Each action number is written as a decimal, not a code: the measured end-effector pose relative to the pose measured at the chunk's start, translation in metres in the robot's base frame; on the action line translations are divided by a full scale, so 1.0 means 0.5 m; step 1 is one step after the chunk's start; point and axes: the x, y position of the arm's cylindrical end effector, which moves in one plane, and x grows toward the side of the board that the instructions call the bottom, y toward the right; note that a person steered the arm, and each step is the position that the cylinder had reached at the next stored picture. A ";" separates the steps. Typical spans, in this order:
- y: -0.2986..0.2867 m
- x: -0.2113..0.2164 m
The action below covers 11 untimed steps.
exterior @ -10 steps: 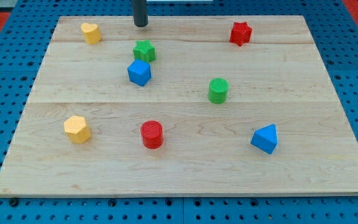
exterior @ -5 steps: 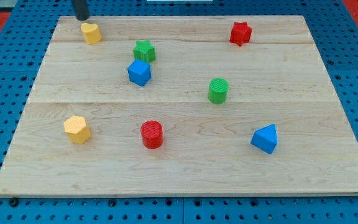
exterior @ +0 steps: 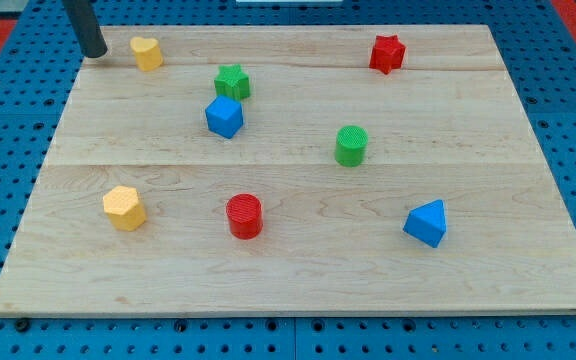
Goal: Push the yellow heart above the green star
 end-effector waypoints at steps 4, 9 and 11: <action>0.202 0.000; 0.297 0.000; 0.266 -0.023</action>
